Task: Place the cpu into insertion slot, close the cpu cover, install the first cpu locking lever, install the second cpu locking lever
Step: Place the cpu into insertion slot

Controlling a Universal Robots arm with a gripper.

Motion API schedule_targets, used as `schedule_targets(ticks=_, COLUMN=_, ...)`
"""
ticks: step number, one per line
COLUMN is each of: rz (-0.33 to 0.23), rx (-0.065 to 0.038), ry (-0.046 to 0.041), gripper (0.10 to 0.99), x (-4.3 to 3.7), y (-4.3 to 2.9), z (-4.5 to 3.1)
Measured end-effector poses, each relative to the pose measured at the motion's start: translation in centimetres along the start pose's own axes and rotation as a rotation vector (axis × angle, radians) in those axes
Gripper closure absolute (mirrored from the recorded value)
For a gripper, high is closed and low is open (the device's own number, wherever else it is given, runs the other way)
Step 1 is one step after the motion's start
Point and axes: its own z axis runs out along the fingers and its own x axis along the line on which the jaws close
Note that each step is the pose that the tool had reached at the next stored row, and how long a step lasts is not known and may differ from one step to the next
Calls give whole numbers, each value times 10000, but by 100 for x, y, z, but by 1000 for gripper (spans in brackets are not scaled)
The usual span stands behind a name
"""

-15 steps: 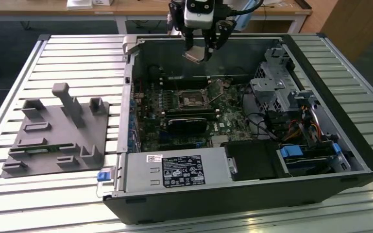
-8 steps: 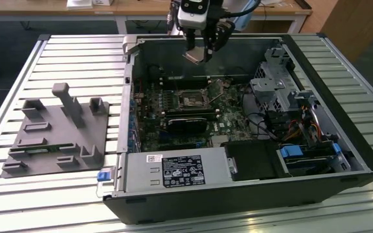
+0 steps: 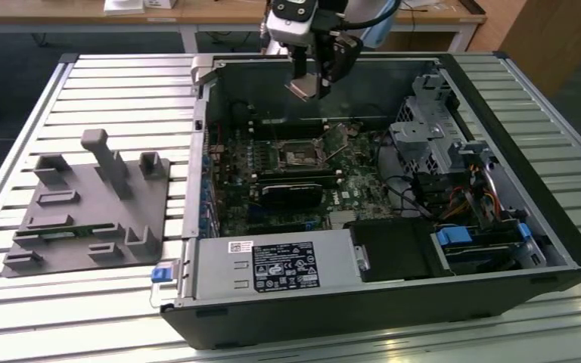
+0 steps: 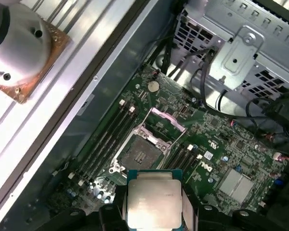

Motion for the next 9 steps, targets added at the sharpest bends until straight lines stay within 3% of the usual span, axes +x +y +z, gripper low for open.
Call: schedule_targets(ticks=9, rz=1343, rx=-24, ry=-115, gripper=549, x=0, y=-2, z=18)
